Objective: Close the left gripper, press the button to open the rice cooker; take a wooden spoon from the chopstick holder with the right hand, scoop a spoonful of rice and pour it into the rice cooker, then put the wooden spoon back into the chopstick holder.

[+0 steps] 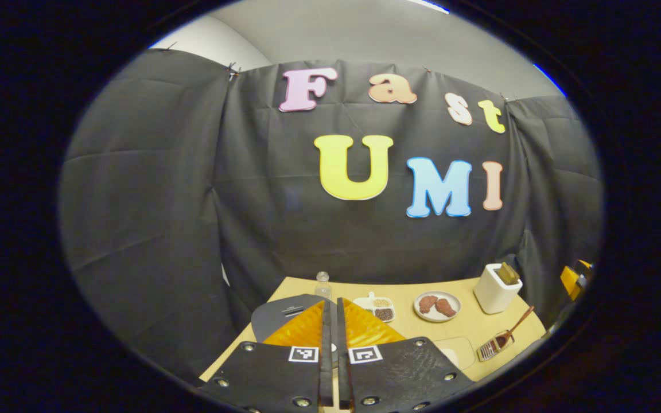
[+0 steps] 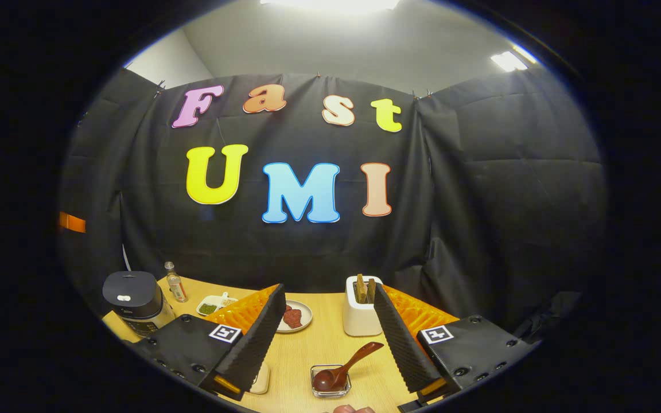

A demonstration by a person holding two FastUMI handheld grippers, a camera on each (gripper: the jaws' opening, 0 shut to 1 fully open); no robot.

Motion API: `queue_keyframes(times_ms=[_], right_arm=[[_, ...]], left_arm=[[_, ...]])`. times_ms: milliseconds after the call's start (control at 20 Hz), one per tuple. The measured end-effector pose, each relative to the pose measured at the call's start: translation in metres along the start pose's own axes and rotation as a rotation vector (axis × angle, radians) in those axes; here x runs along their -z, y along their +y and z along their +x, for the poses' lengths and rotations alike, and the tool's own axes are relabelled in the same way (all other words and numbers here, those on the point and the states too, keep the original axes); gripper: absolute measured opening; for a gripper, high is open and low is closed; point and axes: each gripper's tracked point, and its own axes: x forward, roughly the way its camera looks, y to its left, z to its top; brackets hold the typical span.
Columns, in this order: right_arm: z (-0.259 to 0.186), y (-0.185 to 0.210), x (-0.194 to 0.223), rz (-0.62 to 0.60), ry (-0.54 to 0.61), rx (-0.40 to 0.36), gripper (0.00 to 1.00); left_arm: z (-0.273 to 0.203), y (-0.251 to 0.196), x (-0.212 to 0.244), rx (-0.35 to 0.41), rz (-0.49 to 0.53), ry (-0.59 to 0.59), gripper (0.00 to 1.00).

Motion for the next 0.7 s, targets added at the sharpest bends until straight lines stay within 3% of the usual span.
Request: queue_keyframes(times_ms=[50,100,200,700], right_arm=[[0.000,0.002,0.002,0.001,0.002,0.012,0.97],[-0.002,0.005,0.003,0.004,0.006,0.023,0.97],[-0.004,0.008,0.007,0.011,0.010,0.051,0.97],[-0.024,0.010,0.022,-0.008,0.040,0.167,0.97]], left_arm=[[0.005,0.010,0.002,-0.017,0.004,-0.001,0.01],[0.008,0.007,0.003,0.019,-0.004,0.004,0.00],[0.018,0.004,0.019,0.075,-0.021,0.026,0.00],[0.081,0.002,0.125,0.203,0.003,0.242,0.01]])
